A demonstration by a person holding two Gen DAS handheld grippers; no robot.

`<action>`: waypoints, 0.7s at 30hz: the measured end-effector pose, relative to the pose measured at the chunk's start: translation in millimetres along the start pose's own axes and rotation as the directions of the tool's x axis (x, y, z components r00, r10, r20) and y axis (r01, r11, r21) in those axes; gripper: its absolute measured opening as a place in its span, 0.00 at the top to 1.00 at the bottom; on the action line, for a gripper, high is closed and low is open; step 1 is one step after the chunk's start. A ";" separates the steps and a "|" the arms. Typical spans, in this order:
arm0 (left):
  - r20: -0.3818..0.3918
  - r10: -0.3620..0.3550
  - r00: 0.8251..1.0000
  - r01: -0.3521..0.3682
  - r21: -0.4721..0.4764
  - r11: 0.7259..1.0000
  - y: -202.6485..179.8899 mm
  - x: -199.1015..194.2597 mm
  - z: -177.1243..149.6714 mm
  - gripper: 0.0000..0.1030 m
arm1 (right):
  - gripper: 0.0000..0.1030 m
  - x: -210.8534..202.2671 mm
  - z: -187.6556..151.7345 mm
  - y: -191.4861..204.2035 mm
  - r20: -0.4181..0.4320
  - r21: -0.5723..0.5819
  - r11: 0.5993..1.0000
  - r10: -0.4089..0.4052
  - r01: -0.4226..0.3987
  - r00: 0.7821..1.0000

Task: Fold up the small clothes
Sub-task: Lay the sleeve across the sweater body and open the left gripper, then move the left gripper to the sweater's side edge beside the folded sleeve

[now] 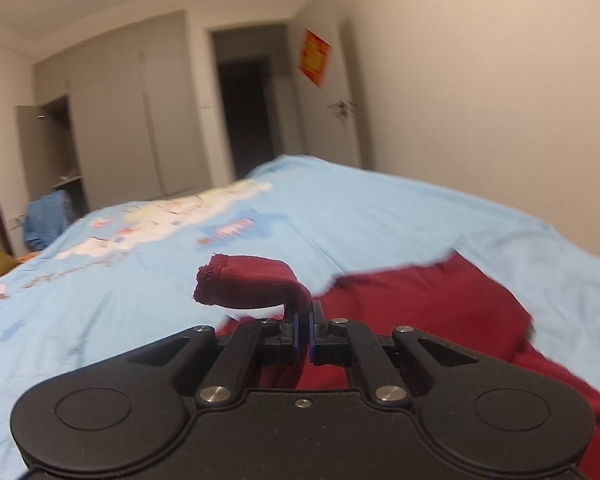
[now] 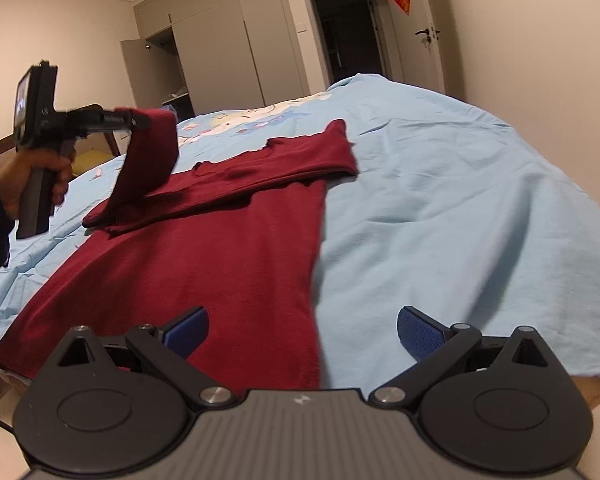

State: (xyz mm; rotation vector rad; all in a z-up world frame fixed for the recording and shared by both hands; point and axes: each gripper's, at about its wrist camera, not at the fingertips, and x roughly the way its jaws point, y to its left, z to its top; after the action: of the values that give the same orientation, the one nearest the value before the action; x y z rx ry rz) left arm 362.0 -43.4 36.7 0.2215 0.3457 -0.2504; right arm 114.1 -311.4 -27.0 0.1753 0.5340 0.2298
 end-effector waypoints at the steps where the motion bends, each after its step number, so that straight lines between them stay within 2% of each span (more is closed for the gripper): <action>1: -0.021 -0.026 0.999 0.026 0.008 1.000 -6.6 5.0 -5.8 0.96 | 0.00 -1.6 -0.5 -2.0 0.002 0.001 1.000 -0.007 0.007 1.000; 5: -0.093 -0.110 0.990 0.111 0.002 0.994 -25.7 12.5 -32.4 0.91 | 0.00 -8.2 -4.0 -8.5 0.009 0.004 1.000 -0.027 0.027 1.000; 9: -0.122 -0.178 0.976 0.177 -0.022 0.984 -28.2 6.9 -45.1 0.83 | 0.00 -9.9 -6.3 -11.4 0.010 0.013 0.999 -0.032 0.032 0.999; 11: -0.135 -0.206 0.969 0.204 -0.028 0.979 -29.2 4.3 -49.3 0.69 | 0.00 -9.6 -6.7 -10.7 0.012 0.015 0.999 -0.033 0.033 0.999; 13: -0.140 -0.221 0.965 0.218 -0.042 0.975 -28.0 -1.1 -54.4 0.48 | 0.00 -9.2 -6.8 -10.1 0.012 0.015 0.999 -0.031 0.031 0.999; 17: -0.147 -0.231 0.962 0.220 -0.086 0.972 -19.7 -10.5 -60.6 0.29 | 0.00 -8.3 -7.0 -8.7 0.011 0.013 0.999 -0.030 0.030 0.999; 19: -0.143 -0.208 0.967 0.193 -0.114 0.975 -10.7 -19.8 -63.9 0.14 | 0.00 -7.7 -6.8 -8.1 0.010 0.013 0.999 -0.031 0.031 0.999; 21: -0.142 -0.182 0.973 0.161 -0.145 0.976 0.5 -32.3 -68.1 0.10 | 0.00 -5.6 -6.6 -7.1 0.007 0.013 0.999 -0.032 0.032 0.999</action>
State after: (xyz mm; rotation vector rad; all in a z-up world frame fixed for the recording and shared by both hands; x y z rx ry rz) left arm 311.9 -19.1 -14.0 0.0794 0.5347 -0.3808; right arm 107.2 -318.9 -31.5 0.1801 0.5311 0.1947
